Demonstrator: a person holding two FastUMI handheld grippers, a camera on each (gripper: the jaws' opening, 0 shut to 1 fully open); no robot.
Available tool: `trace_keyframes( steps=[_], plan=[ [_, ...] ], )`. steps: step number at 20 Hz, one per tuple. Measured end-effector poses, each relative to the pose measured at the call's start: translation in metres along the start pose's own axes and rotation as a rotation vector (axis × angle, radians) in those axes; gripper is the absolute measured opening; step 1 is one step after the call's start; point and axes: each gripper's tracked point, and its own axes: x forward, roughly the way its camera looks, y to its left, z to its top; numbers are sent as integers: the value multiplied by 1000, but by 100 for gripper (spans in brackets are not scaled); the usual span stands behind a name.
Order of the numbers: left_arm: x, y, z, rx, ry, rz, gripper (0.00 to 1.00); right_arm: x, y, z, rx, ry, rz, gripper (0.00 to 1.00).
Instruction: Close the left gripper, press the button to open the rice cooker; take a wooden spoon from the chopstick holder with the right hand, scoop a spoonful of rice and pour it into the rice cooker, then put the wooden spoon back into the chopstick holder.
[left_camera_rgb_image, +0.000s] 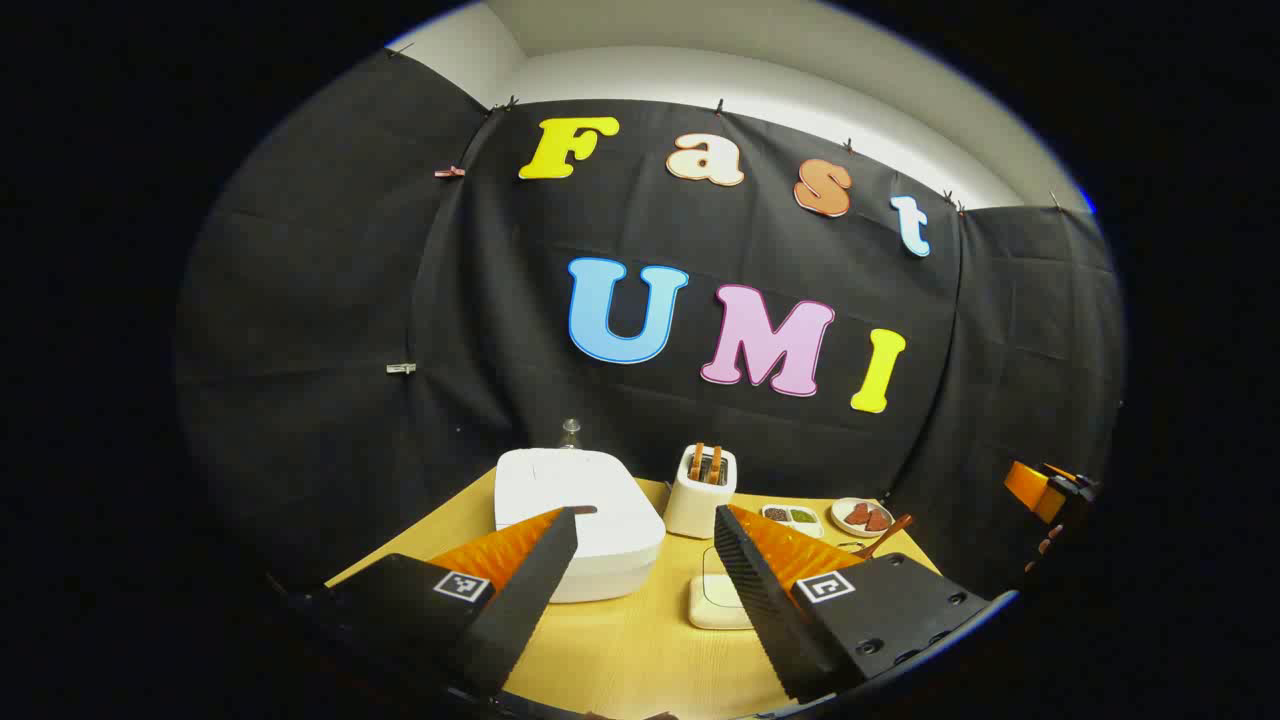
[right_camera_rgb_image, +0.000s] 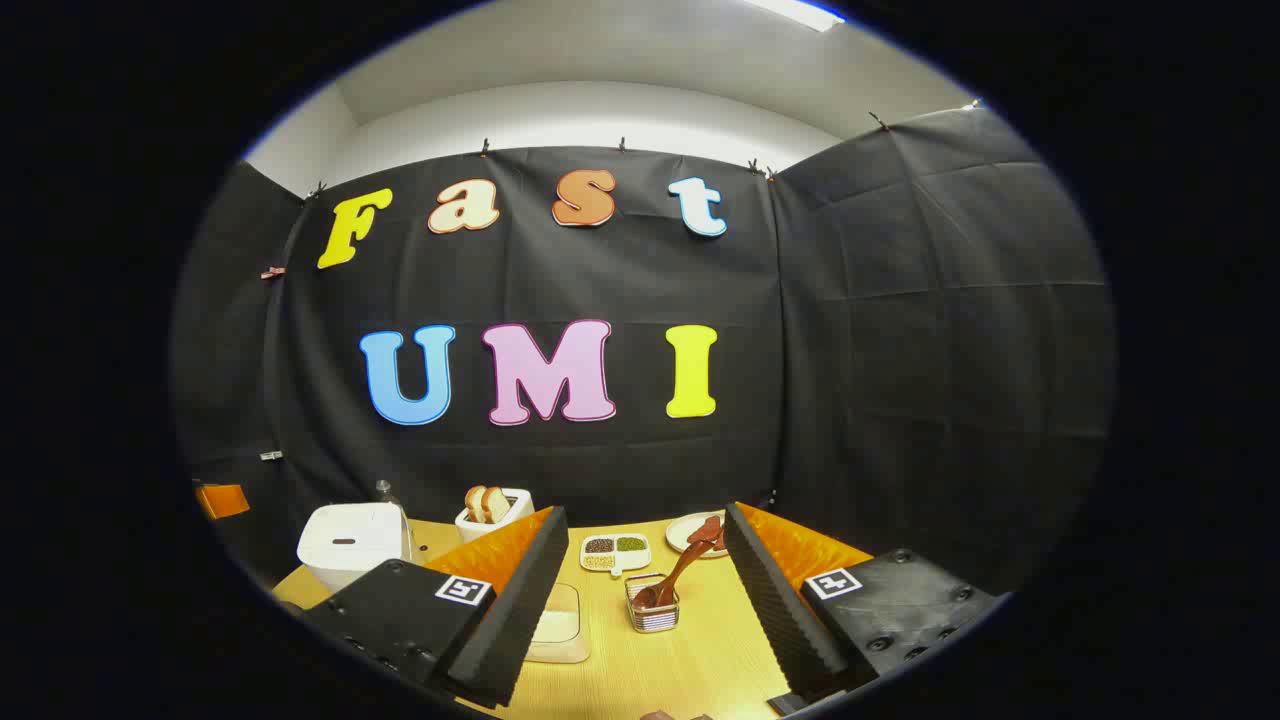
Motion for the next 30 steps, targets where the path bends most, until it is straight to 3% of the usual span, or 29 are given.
trace_keyframes(
  steps=[8, 11, 19, 27, 29, 30],
  plan=[
    [21, -15, 7, 36, -25, 22, 96, 26, -12, -8, -4, 14, 1, 98],
    [24, -25, 14, 27, -47, -19, 95, 33, -14, -9, -15, 14, 9, 98],
    [43, -14, 22, 106, -46, 58, 95, 49, -12, -7, -14, 8, 35, 98],
    [79, -8, 30, 56, 18, 37, 95, 60, -24, -18, -19, 27, 24, 98],
    [94, 0, 36, 46, 30, 40, 90, 63, -28, -24, -20, 39, 19, 98],
    [102, 4, 39, 41, 36, 39, 83, 63, -30, -27, -21, 45, 18, 98]
  ],
)
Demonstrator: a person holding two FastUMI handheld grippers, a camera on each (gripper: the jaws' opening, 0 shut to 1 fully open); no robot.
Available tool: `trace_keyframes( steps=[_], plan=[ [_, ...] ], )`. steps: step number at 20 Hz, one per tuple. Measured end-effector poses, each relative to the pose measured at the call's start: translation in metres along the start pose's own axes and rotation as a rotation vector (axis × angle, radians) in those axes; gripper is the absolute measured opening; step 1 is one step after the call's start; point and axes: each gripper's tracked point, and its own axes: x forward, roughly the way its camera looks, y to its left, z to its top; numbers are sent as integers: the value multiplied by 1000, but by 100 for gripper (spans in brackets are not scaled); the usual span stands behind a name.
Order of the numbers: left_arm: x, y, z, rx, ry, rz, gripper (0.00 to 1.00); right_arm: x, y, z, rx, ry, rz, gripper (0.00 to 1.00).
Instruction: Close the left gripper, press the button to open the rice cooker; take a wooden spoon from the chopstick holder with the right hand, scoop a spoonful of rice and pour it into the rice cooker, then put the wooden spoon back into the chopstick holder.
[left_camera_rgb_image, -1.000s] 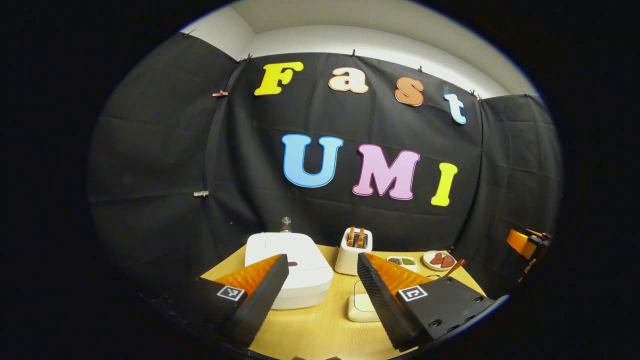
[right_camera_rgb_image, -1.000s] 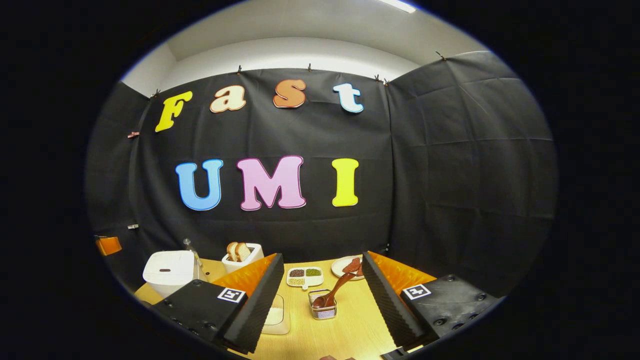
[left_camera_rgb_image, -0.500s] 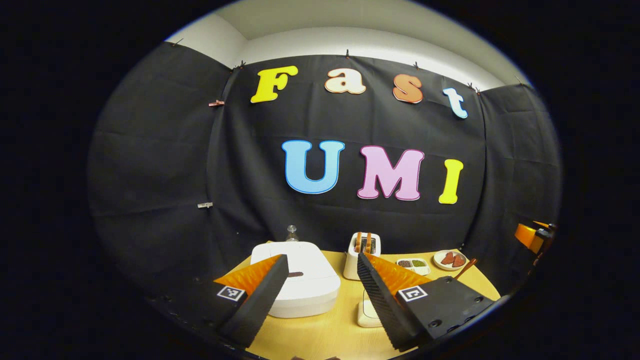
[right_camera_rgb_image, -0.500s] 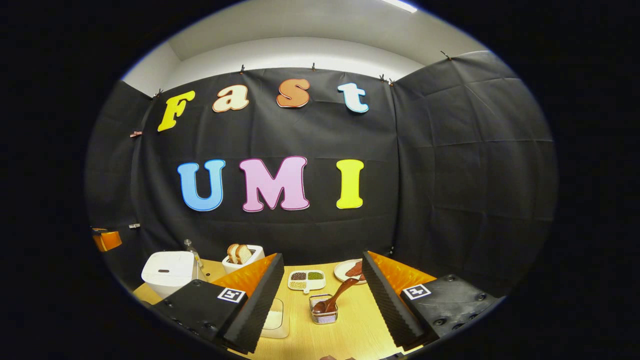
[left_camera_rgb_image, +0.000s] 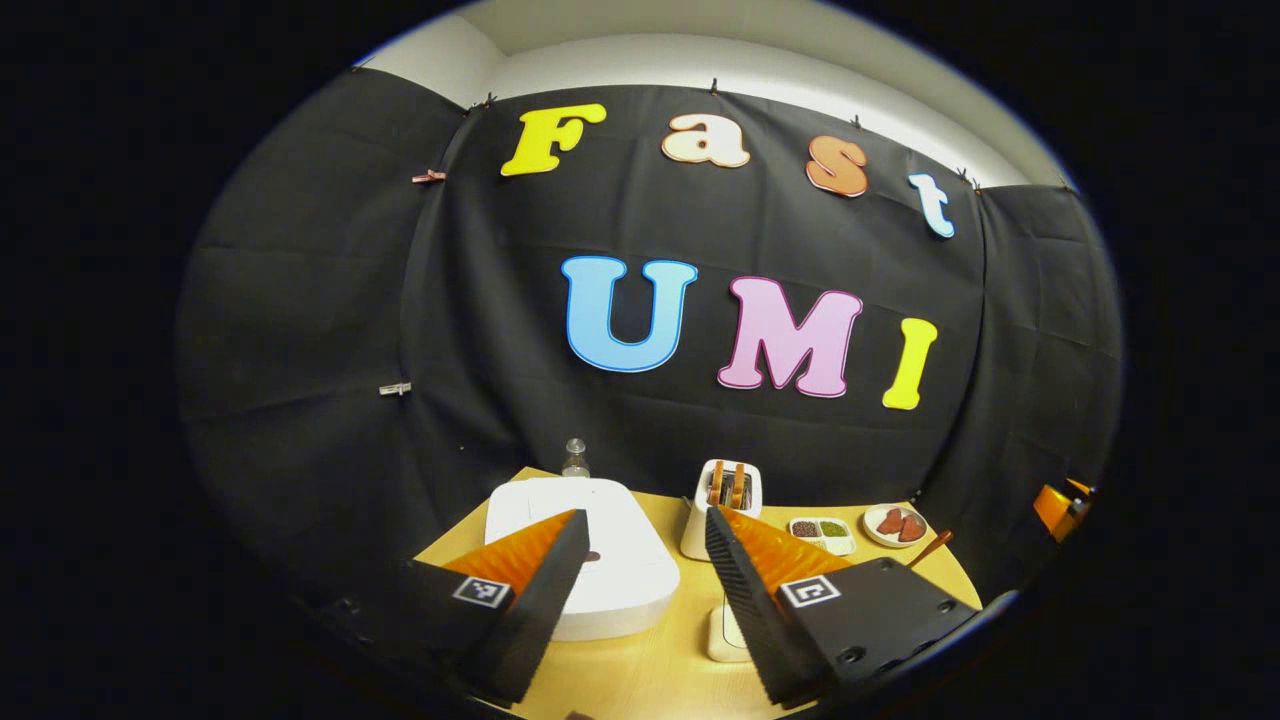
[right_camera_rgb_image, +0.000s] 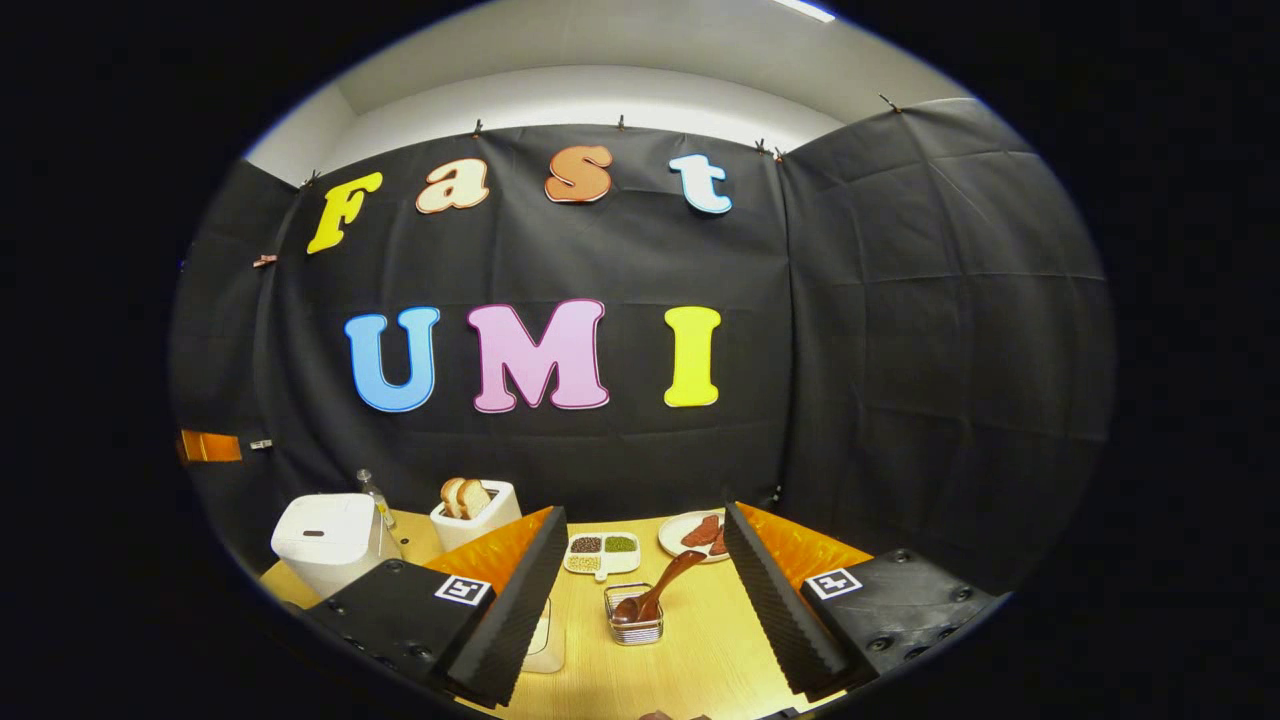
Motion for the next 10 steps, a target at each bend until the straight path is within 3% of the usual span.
trace_keyframes(
  steps=[1, 2, 6, 10],
  plan=[
    [7, 3, 2, -3, 11, -2, 81, 1, -2, -3, -2, 6, -3, 98],
    [14, 8, 4, -4, 22, -6, 65, 3, -4, -5, -3, 15, -7, 98],
    [51, 14, -10, 6, 95, -58, 35, 5, -15, -13, -6, 29, -31, 98],
    [87, 31, -37, -61, 171, -56, 8, 4, -23, -28, -16, 64, -50, 98]
  ],
)
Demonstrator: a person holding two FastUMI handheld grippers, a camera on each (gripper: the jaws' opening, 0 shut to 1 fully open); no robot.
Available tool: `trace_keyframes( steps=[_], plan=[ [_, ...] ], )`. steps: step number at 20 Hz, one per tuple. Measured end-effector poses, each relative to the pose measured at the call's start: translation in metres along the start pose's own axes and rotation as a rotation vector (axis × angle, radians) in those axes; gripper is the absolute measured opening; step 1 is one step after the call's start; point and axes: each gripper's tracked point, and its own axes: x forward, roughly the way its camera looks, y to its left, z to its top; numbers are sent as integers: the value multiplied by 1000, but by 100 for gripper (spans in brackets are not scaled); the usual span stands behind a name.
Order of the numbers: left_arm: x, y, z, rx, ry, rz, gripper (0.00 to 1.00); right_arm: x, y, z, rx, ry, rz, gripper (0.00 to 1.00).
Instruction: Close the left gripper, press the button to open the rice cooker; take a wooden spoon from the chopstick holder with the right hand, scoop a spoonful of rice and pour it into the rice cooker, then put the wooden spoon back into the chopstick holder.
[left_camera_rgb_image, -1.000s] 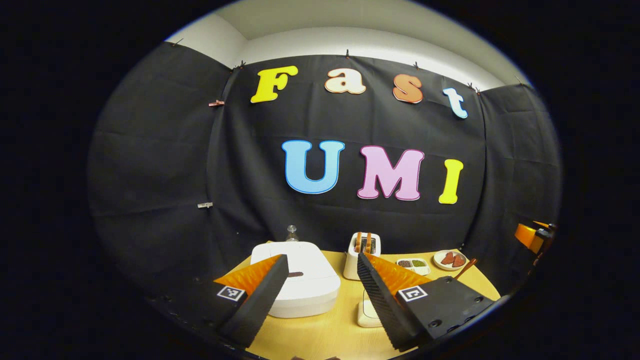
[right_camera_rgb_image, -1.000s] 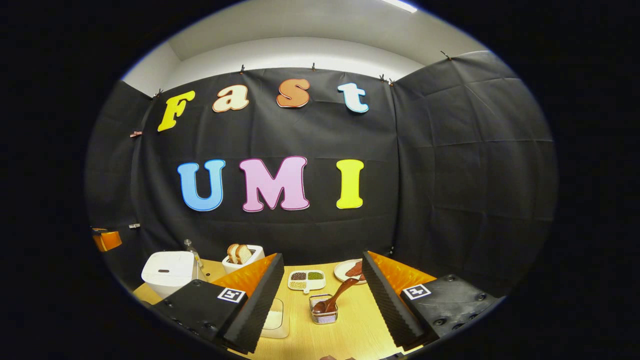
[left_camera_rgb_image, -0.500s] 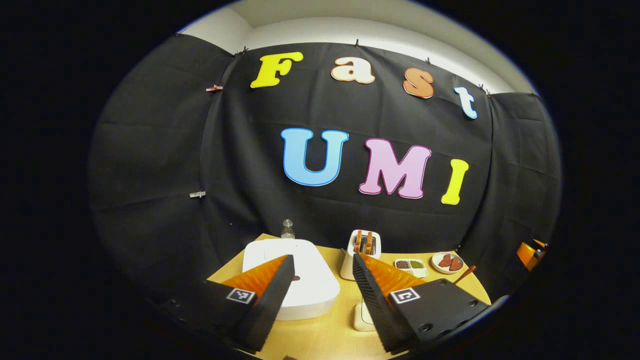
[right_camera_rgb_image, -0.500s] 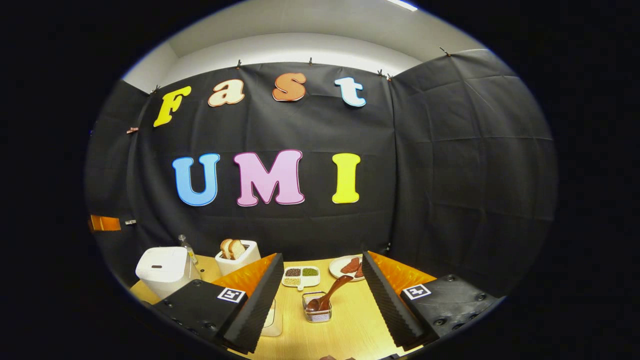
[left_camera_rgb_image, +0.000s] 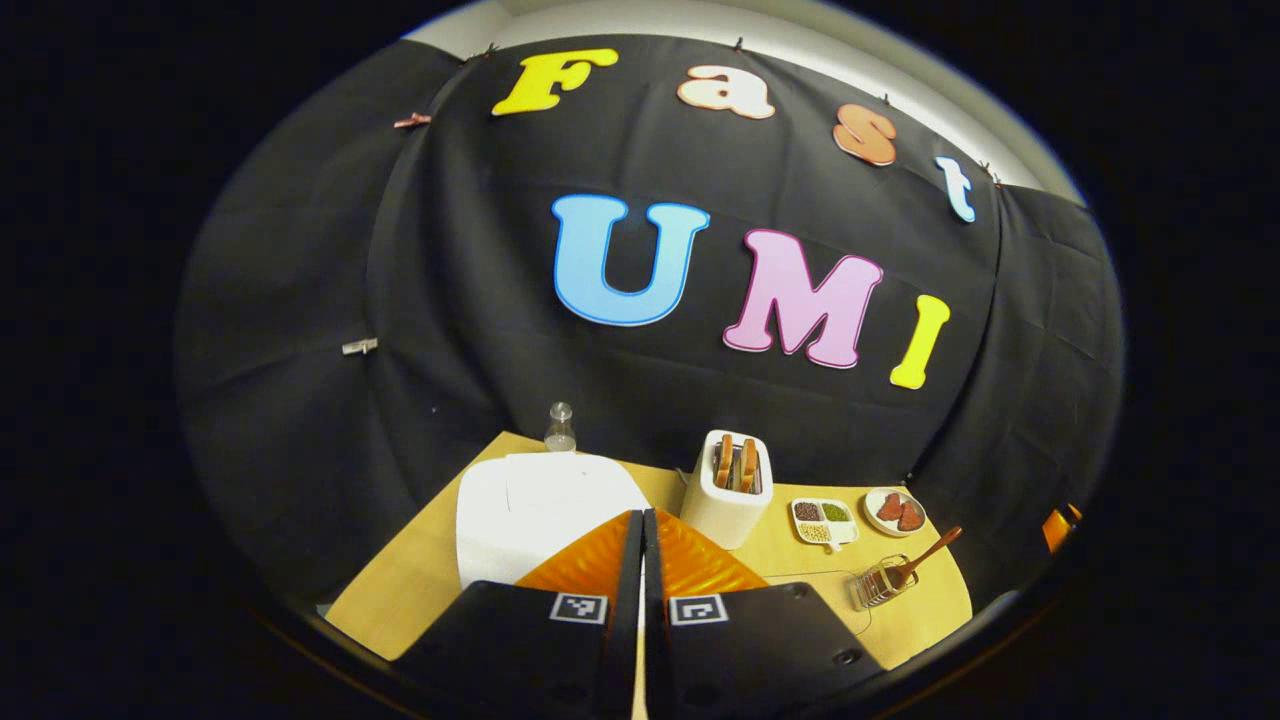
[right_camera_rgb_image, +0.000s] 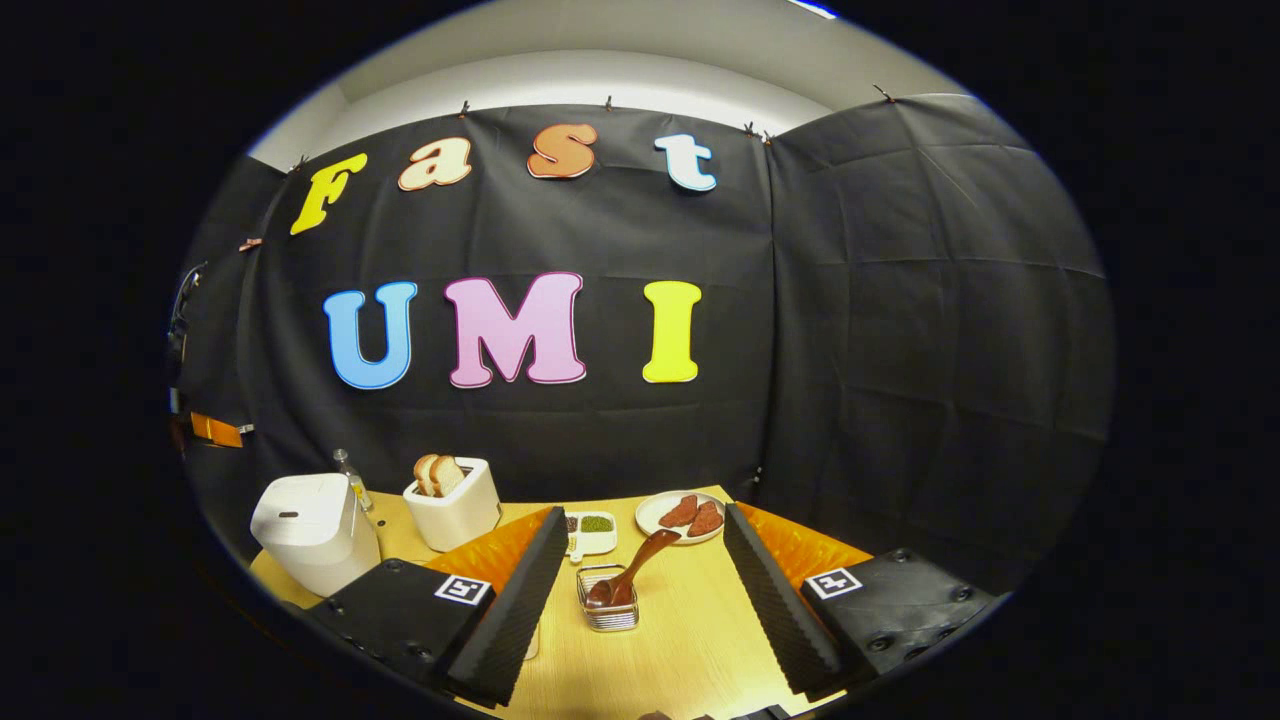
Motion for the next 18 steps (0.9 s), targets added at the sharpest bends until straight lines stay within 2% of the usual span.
trace_keyframes(
  steps=[4, 8, 11, 18],
  plan=[
    [32, 27, -16, 50, 71, 37, 7, -1, -5, -8, -13, 17, -13, 98],
    [71, 51, -51, -31, 142, 63, 6, 1, -7, -13, -15, 37, -16, 98],
    [83, 61, -71, -84, 174, 73, 6, 0, -11, -14, -14, 40, -27, 98],
    [99, 52, -95, -9, 225, 66, 6, 0, -21, -26, 4, 71, -59, 98]
  ],
)
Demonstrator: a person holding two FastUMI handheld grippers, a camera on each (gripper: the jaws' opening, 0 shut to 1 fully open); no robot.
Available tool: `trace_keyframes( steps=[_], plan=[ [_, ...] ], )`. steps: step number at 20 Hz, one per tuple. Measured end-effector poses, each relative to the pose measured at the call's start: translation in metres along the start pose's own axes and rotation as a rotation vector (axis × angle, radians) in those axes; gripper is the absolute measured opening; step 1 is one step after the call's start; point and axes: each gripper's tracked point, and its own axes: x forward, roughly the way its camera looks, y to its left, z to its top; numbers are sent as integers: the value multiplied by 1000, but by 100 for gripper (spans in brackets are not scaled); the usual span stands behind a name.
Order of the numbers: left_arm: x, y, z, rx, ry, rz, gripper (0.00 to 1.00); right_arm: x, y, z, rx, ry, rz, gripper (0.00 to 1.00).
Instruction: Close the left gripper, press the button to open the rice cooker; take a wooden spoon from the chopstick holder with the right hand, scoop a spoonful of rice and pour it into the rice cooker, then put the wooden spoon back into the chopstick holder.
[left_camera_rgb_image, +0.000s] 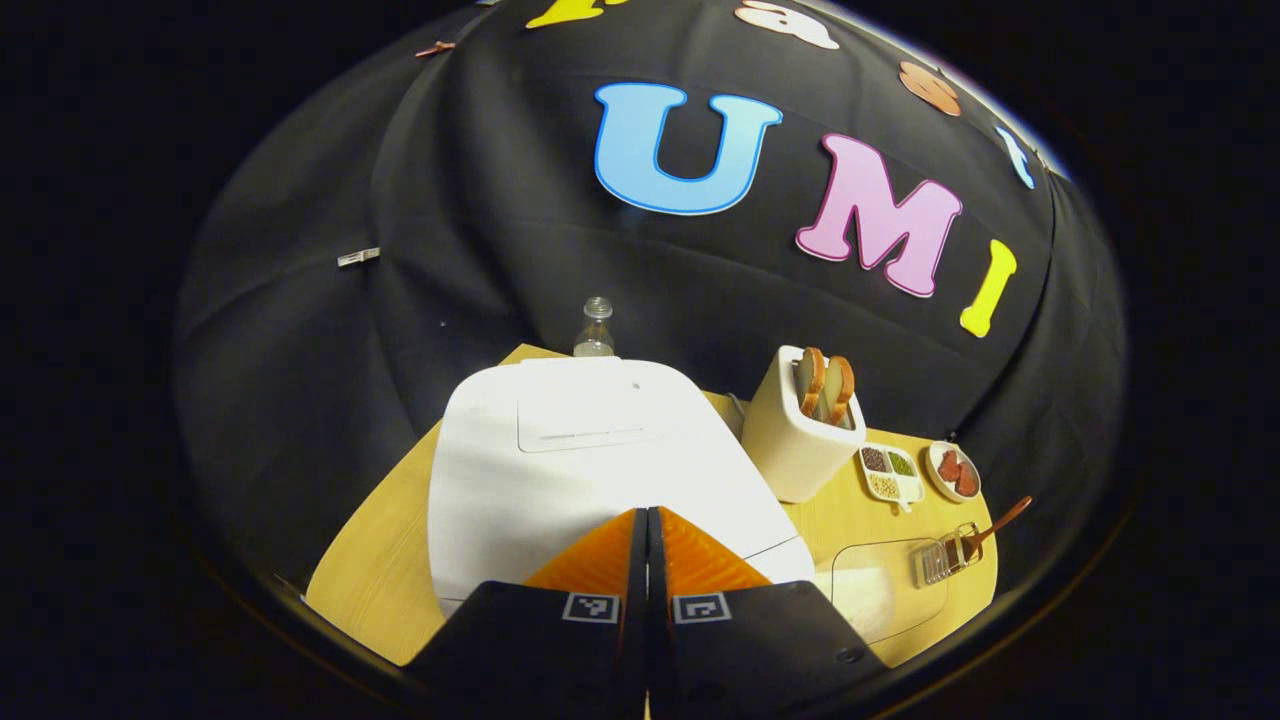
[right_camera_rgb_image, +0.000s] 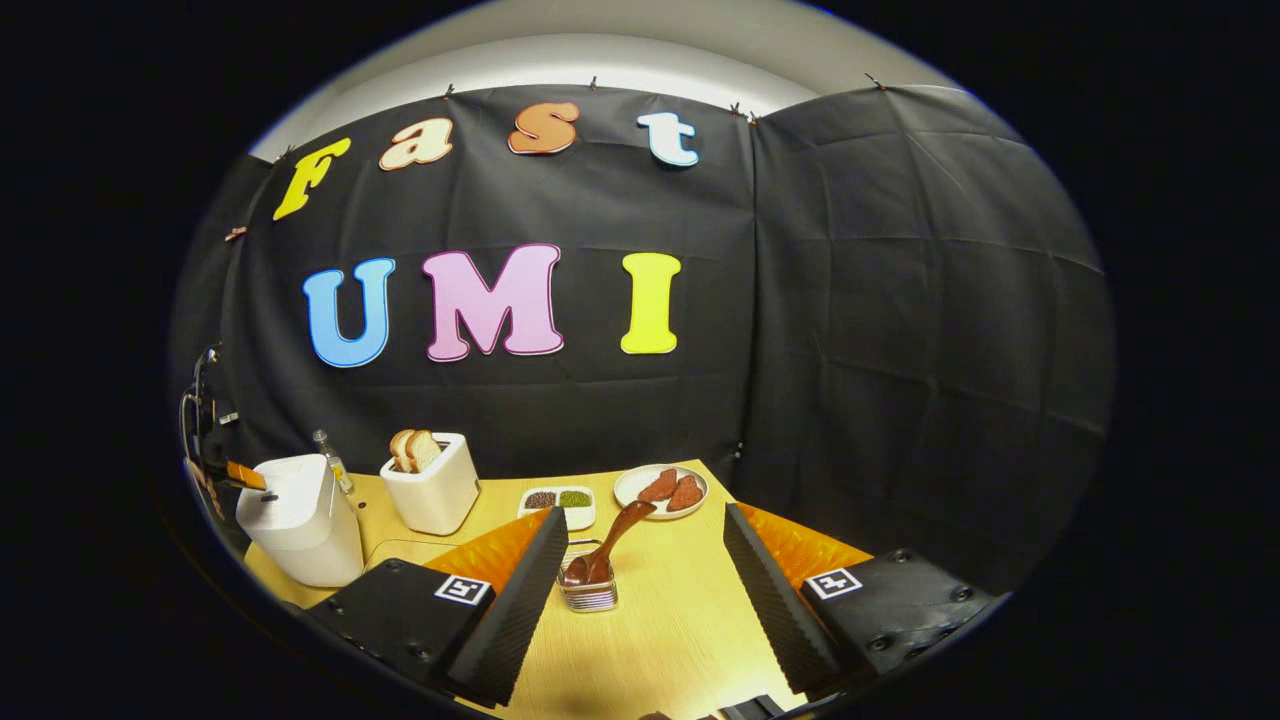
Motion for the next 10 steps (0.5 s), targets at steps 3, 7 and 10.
trace_keyframes(
  steps=[3, 7, 10],
  plan=[
    [6, -1, -13, 23, 36, 18, 5, 0, 0, -4, -2, 6, -2, 98],
    [6, -1, -14, 25, 19, 24, 6, 0, 2, -7, -14, 10, 5, 98],
    [9, 0, -19, 12, 36, 25, 6, 2, 4, -12, -12, 23, 9, 98]
  ],
)
